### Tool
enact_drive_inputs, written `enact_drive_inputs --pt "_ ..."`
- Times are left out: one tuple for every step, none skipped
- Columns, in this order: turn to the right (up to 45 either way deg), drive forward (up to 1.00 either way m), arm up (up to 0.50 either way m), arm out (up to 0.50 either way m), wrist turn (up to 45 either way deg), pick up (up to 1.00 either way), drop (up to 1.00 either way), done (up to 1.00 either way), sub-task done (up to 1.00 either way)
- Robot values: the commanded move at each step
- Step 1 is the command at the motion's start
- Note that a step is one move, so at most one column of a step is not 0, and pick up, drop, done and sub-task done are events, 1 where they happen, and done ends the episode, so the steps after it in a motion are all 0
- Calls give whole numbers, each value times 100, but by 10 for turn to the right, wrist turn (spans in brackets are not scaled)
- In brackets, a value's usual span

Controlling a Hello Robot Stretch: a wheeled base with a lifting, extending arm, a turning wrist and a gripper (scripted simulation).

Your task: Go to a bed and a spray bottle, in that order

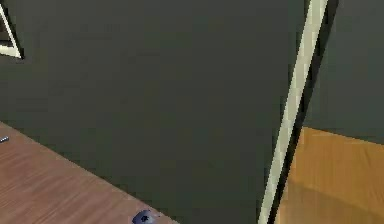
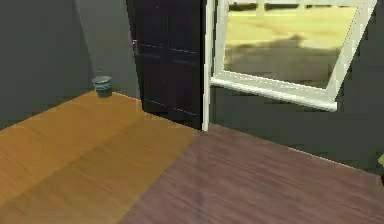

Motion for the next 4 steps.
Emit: enact_drive_inputs --pt "-450 0 0 0 0 0 0 0 0" --pt "-450 0 0 0 0 0 0 0 0" --pt "-450 0 0 0 0 0 0 0 0" --pt "-120 0 0 0 0 0 0 0 0"
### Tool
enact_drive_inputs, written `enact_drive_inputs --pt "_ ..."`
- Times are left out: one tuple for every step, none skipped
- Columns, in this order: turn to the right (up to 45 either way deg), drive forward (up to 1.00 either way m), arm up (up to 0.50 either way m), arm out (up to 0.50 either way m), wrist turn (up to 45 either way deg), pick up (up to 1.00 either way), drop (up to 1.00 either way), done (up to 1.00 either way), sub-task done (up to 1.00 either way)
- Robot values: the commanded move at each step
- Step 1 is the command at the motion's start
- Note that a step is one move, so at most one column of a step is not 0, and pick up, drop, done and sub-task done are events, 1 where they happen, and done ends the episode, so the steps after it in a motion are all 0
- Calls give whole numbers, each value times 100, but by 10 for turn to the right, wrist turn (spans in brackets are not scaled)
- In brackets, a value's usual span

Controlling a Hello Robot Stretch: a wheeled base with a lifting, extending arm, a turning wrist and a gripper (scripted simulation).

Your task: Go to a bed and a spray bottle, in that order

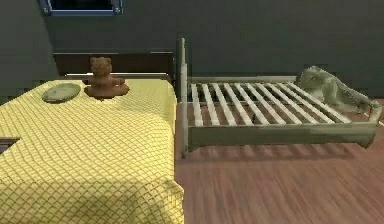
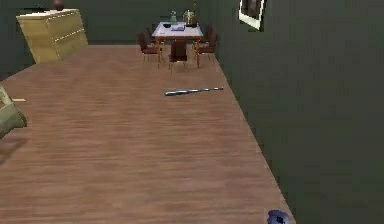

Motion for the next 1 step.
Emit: enact_drive_inputs --pt "0 15 0 0 0 0 0 0 0"
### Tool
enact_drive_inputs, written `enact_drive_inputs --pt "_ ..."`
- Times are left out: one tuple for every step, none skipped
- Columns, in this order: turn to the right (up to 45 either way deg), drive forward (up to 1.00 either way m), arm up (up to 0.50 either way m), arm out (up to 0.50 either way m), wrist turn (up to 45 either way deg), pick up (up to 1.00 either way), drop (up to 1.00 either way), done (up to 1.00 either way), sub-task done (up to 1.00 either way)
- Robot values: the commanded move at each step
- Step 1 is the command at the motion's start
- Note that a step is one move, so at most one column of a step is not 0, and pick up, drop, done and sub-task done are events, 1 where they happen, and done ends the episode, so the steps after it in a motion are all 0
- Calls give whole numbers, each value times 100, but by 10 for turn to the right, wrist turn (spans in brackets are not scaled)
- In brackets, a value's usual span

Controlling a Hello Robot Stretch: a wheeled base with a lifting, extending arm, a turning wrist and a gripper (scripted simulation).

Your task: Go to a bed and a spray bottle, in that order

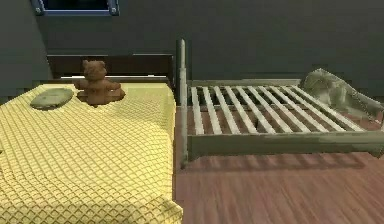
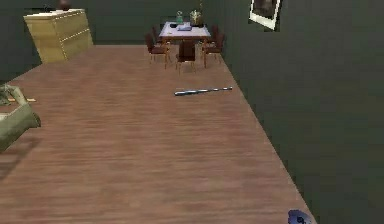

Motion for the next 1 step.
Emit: enact_drive_inputs --pt "-300 0 0 0 0 0 0 0 0"
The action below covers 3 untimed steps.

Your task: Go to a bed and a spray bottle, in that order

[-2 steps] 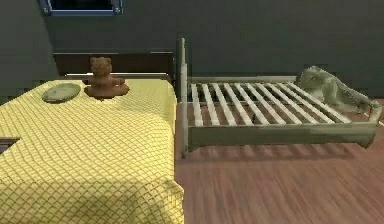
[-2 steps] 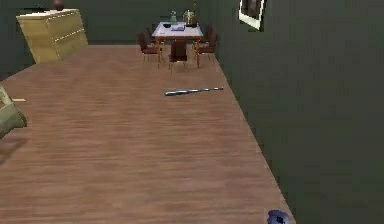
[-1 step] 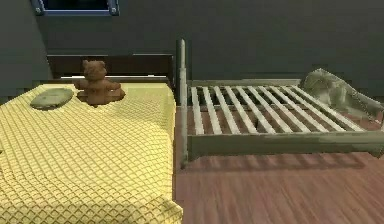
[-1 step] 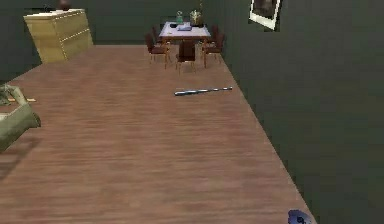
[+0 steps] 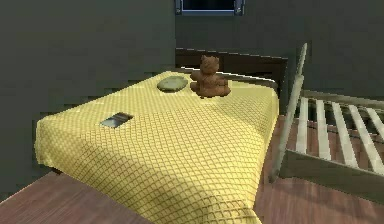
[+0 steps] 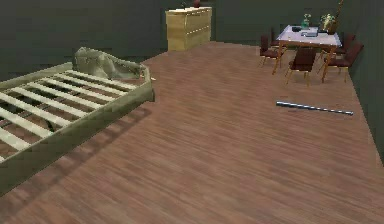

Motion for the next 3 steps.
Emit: enact_drive_inputs --pt "0 0 0 0 0 0 0 0 100" --pt "-450 0 0 0 0 0 0 0 0" --pt "-450 0 0 0 0 0 0 0 0"
